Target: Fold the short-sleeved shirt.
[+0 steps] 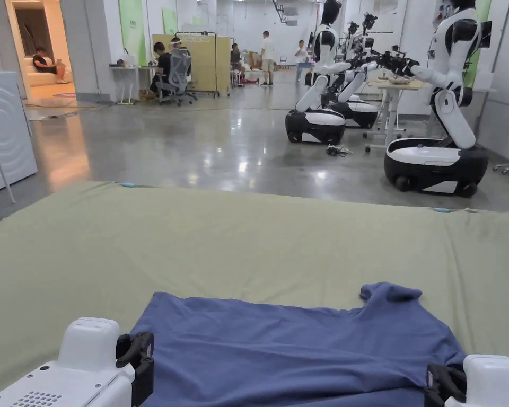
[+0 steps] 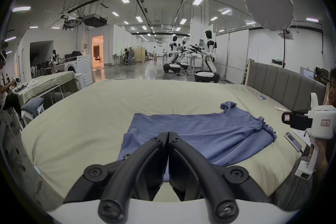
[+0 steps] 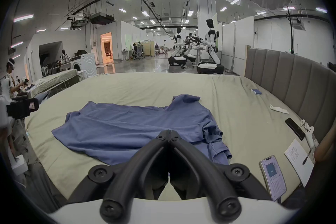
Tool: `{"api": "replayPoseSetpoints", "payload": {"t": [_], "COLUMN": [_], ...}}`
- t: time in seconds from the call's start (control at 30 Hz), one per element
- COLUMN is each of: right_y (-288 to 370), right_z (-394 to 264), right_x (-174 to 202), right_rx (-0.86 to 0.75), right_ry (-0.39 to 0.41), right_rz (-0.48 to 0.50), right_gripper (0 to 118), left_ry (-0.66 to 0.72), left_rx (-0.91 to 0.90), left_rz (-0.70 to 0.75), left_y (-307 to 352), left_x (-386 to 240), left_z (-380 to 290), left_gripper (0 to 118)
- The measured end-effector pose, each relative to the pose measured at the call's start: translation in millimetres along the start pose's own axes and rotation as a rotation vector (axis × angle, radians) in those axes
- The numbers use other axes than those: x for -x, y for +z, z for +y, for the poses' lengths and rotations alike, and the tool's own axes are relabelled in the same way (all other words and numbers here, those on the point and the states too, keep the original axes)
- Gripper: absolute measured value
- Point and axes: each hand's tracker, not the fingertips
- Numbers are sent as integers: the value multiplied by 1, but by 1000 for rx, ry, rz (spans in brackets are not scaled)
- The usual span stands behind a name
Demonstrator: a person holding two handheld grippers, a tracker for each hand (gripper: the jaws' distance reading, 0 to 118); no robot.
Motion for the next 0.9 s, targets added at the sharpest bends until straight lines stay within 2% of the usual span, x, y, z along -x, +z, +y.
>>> {"api": "replayPoseSetpoints", "payload": {"t": [0.07, 0.13, 0.17, 0.2, 0.23, 0.27, 0.43, 0.63, 0.73, 0.8, 0.87, 0.9], "right_y": [-1, 1, 2, 4, 9, 11, 12, 19, 22, 19, 19, 18], "right_z": [-1, -1, -2, -2, -3, -5, -7, -11, -16, -18, -17, -17], "right_x": [-1, -2, -3, -4, -4, -4, 3, 1, -7, -16, -22, -27], "right_rx": [9, 15, 18, 24, 22, 16, 39, 67, 91, 124, 167, 172], "right_ry": [13, 20, 19, 11, 4, 1, -11, -23, -57, -115, -128, -131], "right_rz": [-1, 3, 11, 29, 49, 60, 80, 75, 48, 38, 20, -24], "right_gripper": [0, 0, 0, 0, 0, 0, 0, 0, 0, 0, 0, 0], "left_ry": [18, 130, 195, 291, 344, 370, 405, 357, 309, 235, 262, 250], "left_rx": [10, 21, 29, 73, 128, 173, 261, 515, 501, 527, 538, 545], "left_rz": [-7, -77, -125, -138, -136, -123, -52, 30, 63, 17, 46, 43], "left_y": [-3, -8, -13, -22, -33, -42, -94, -160, -155, -154, -159, -162], "left_x": [11, 35, 50, 70, 85, 99, 135, 132, 118, 110, 103, 101], "left_z": [1, 0, -2, -6, -10, -13, -38, -68, -61, -61, -63, -62], "left_gripper": [3, 5, 24, 49, 67, 68, 68, 64, 51, 10, 9, 9]}}
